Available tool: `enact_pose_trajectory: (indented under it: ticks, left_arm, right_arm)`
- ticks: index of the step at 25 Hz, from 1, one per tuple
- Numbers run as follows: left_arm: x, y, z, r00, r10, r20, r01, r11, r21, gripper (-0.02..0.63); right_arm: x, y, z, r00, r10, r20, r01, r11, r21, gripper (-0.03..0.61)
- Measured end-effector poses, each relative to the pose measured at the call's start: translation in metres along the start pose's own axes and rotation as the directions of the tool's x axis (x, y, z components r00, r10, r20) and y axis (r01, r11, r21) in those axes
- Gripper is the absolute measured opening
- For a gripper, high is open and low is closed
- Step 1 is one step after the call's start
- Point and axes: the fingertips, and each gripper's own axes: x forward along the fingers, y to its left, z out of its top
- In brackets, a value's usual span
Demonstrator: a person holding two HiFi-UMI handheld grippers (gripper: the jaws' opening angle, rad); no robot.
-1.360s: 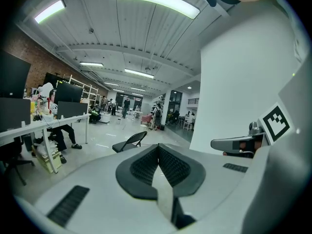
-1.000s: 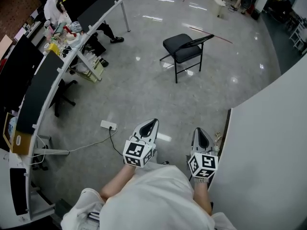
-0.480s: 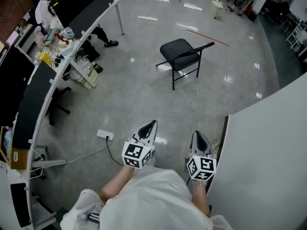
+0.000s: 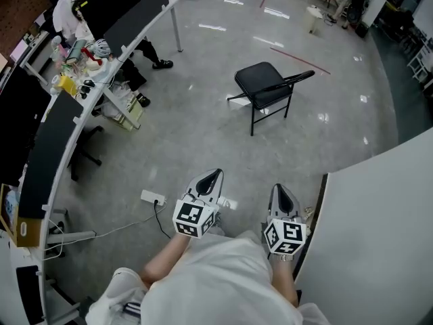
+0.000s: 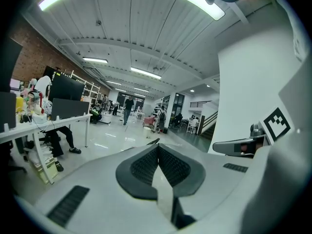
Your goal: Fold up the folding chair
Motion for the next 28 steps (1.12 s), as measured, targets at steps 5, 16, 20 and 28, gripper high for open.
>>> enact_pose_trajectory:
  ticks: [5,16,20,28]
  left_arm:
    - [0.005,0.019,0.001,1.000,0.006,-0.004,-0.006,1.000,-0.013,0.011]
    - [0.025,0.039,-0.003,0.999,0.028,-0.028,-0.029,0.999,-0.027,0.011]
    - [0.043,0.054,0.003,0.998,0.054,-0.031,-0.055,0.998,-0.024,0.011]
    - [0.102,0.075,0.016,0.995,0.084,-0.054,-0.084,0.996,-0.001,0.011]
  right_arm:
    - [0.019,0.009,0.001,1.000,0.010,-0.018,-0.010,1.000,-0.001,0.005]
    - [0.057,0.006,0.004,0.998,0.034,-0.044,-0.034,0.999,0.009,0.005]
    - [0.086,-0.001,0.011,0.997,0.051,-0.049,-0.051,0.999,0.009,0.005]
    - [0.149,-0.031,0.026,0.995,0.076,-0.061,-0.074,0.997,0.033,0.005]
